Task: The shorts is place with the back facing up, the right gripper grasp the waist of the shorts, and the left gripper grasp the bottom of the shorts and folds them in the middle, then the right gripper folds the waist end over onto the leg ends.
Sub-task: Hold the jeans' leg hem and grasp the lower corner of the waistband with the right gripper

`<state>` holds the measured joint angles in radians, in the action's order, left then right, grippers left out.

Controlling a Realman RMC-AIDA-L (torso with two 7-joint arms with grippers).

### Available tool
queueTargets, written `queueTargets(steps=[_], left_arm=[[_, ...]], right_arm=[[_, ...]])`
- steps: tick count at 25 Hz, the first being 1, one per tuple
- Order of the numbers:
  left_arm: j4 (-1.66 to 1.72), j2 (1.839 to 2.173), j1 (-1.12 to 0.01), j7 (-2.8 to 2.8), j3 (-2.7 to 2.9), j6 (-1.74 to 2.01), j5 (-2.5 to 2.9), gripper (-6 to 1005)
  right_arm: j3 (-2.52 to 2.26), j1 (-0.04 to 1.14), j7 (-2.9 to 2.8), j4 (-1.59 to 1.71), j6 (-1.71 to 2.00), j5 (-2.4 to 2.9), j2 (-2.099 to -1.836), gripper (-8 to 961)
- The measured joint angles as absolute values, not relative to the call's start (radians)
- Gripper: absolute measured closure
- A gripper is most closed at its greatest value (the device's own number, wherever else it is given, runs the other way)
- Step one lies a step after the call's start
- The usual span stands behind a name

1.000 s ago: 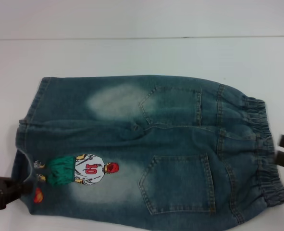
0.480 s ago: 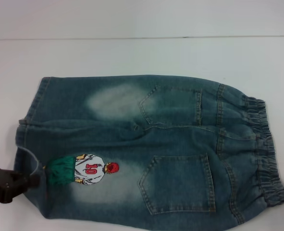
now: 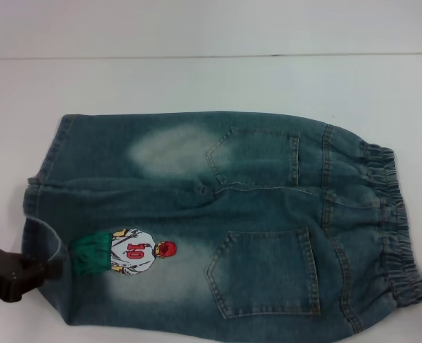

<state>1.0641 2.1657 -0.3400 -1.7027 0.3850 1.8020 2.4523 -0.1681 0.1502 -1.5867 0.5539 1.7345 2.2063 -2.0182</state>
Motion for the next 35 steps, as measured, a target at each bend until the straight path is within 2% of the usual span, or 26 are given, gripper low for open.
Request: queueTargets(steps=[8,35], left_arm=[[1.061,2.166,-0.339,-1.702,0.385,1.801,2.453,977],[1.039,2.163,-0.344,-1.701,0.385,1.798,2.453,976]], right_arm=[[-0.168,0.194,-1.631,0.554,1.719,2.295,-2.012,51],[-0.255,0.224,-1.657,0.554,1.745,2.292,-2.010,79]])
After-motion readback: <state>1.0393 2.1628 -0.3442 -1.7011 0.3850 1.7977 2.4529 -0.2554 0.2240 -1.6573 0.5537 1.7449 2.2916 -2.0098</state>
